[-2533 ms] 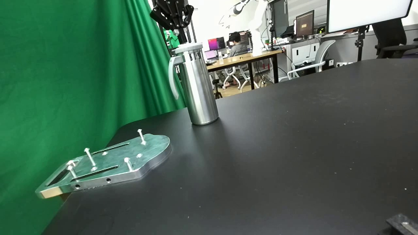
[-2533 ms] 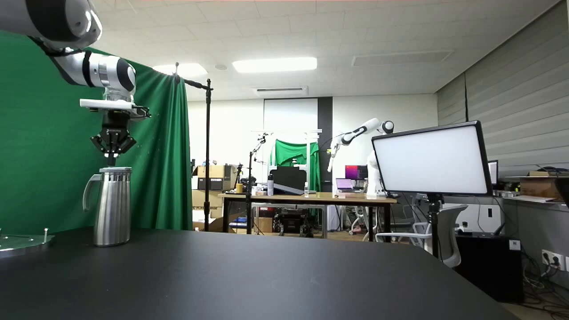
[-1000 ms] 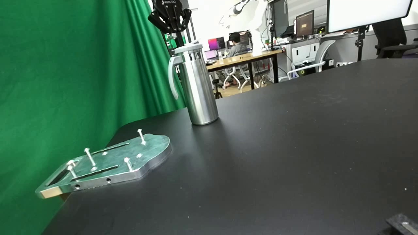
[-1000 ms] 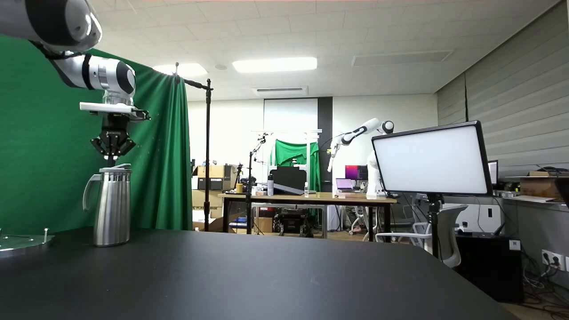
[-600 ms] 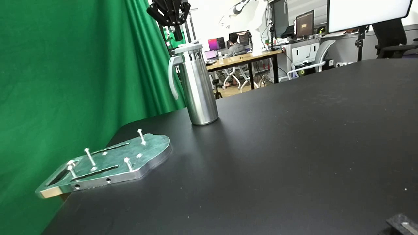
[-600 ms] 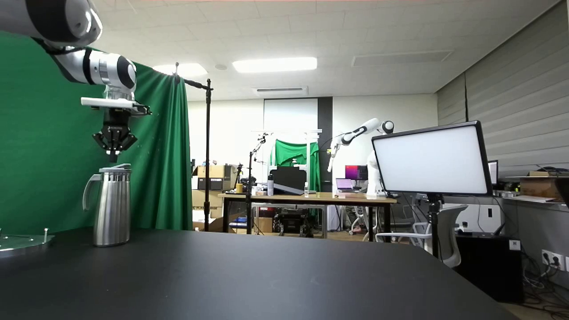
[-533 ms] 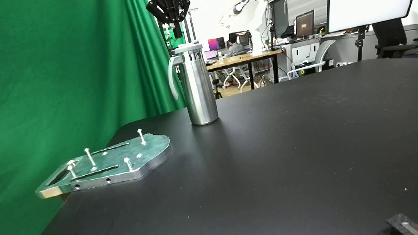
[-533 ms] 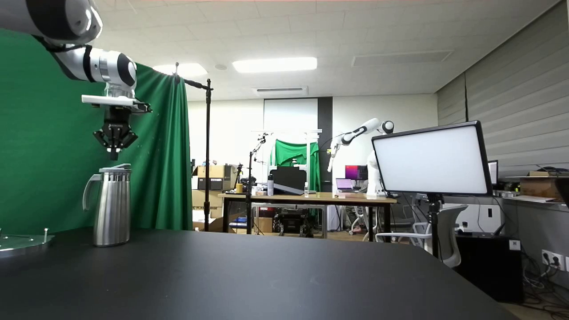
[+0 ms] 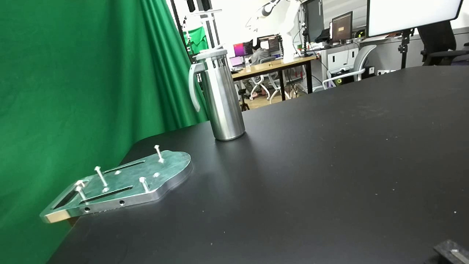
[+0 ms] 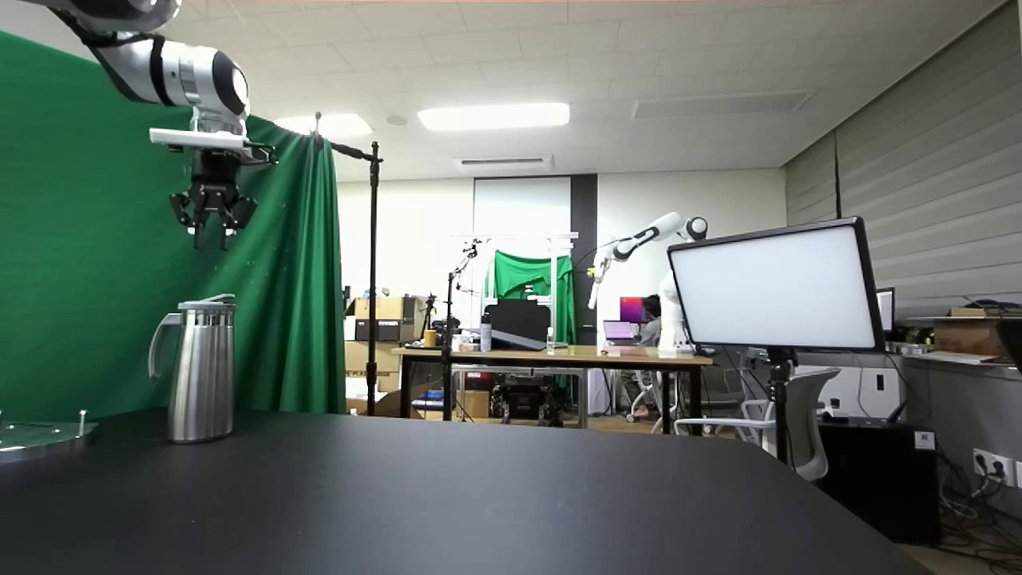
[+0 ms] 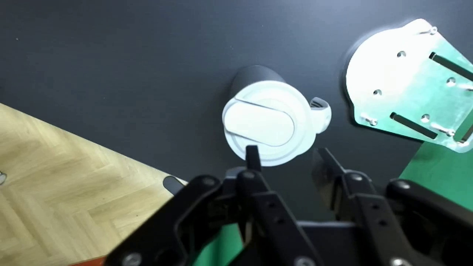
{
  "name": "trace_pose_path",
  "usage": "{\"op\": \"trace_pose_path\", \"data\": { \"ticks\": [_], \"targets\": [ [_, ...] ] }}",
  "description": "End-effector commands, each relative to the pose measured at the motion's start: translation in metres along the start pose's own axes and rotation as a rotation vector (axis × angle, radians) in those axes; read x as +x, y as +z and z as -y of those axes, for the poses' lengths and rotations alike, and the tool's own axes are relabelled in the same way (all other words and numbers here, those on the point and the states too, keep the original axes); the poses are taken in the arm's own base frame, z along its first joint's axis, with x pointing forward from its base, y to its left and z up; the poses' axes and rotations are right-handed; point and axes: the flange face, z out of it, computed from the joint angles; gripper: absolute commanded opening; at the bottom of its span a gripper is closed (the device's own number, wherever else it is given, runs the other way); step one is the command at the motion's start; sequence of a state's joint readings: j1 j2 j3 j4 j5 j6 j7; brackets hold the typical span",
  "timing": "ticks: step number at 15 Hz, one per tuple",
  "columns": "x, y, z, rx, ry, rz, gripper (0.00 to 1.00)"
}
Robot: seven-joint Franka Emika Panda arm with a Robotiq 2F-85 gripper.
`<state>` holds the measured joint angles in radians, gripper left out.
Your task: Open the lid at the top of the thermos flask
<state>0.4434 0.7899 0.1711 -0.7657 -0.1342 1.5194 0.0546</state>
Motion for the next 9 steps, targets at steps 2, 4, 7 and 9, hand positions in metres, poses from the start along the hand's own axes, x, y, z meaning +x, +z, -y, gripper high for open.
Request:
{"op": "trace_pose_path", "data": {
  "ticks": [2,4,7,9],
  "targets": [
    [-0.041,-0.020,-0.015,0.000,-0.012,0.065,0.80],
    [-0.022,-0.014,-0.012,-0.010,-0.007,0.037,0.68],
    [-0.032,-0.018,-0.015,-0.011,-0.008,0.054,0.80],
    [-0.034,-0.016,-0.014,-0.010,-0.010,0.061,0.80]
  ]
}}
